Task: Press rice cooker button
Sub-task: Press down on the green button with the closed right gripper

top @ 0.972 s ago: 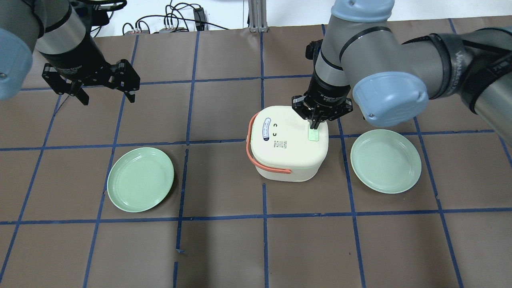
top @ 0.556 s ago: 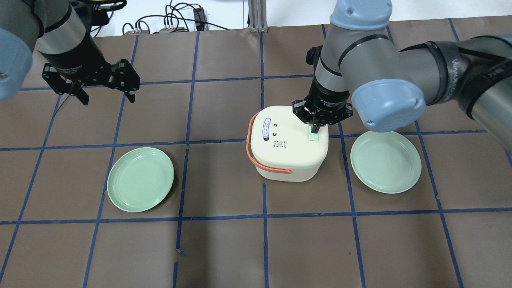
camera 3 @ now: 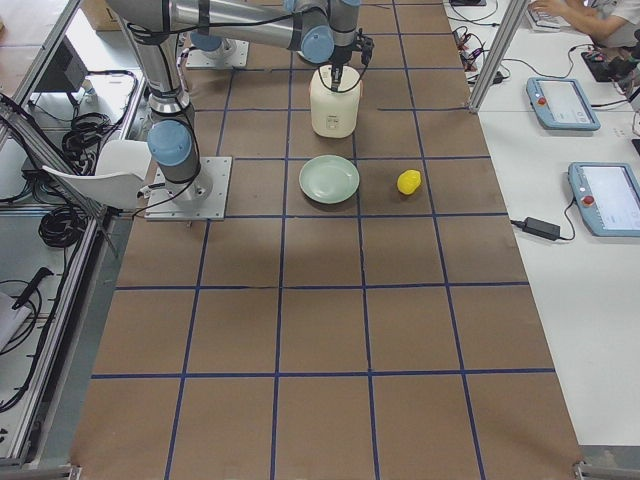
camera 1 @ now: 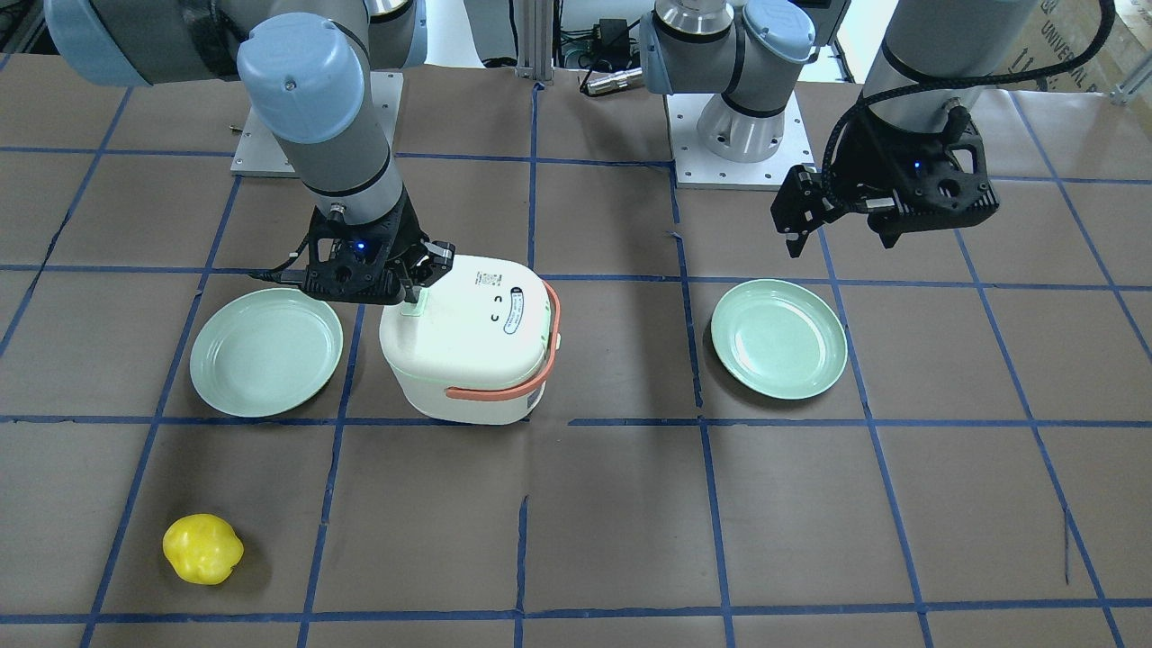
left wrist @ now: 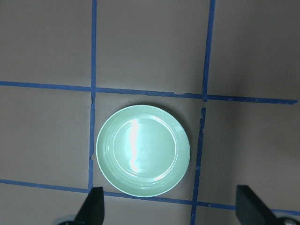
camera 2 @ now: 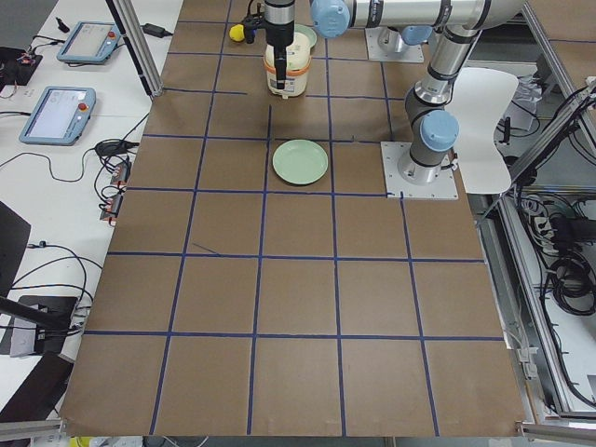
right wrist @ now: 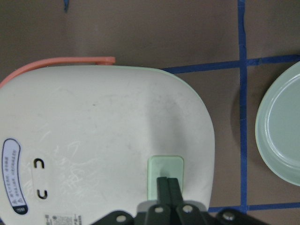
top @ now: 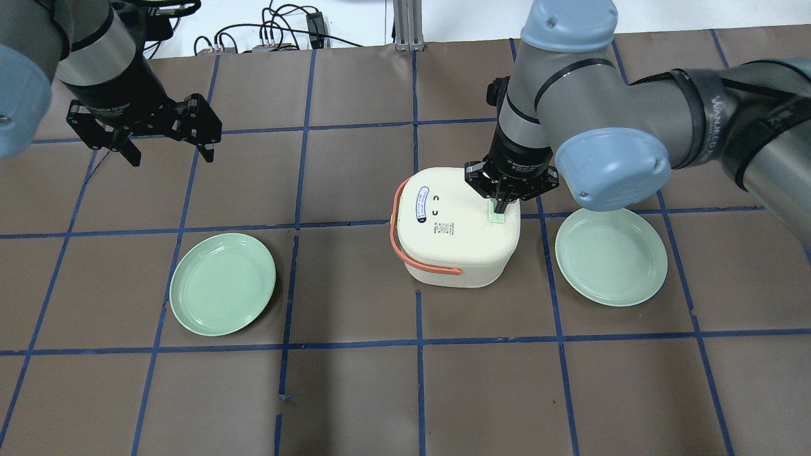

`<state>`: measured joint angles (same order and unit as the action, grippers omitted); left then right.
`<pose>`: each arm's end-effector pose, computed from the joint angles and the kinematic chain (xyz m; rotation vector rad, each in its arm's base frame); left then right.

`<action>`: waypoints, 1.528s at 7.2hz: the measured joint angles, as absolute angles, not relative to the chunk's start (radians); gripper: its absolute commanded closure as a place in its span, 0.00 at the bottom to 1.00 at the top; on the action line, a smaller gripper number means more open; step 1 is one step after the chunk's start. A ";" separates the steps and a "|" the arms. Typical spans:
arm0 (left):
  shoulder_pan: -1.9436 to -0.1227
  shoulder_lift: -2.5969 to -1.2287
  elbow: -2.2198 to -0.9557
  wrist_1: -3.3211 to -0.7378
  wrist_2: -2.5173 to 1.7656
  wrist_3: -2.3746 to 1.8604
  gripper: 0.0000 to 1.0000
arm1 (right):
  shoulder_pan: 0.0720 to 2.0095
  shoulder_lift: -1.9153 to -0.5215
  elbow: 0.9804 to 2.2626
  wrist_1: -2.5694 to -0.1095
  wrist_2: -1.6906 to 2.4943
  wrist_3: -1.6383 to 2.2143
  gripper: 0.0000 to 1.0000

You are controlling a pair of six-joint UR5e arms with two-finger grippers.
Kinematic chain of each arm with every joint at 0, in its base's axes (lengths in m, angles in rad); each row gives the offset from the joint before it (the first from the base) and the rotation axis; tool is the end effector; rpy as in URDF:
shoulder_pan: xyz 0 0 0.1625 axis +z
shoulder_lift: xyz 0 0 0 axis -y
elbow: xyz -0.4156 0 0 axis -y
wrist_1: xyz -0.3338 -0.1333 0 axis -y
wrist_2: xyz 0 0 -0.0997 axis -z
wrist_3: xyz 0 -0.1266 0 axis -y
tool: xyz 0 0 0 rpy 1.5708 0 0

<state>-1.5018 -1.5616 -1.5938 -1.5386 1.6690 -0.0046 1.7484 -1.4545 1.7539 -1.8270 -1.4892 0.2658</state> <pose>-0.0908 -0.4393 0.4493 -0.1133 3.0407 -0.0232 0.2229 -0.4287 0.3465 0.1380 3.0670 0.0922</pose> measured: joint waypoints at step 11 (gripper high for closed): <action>-1.502 -1.562 -1.594 -1.539 1.669 -0.005 0.00 | 1.749 -1.437 1.755 -1.831 -1.486 0.264 0.85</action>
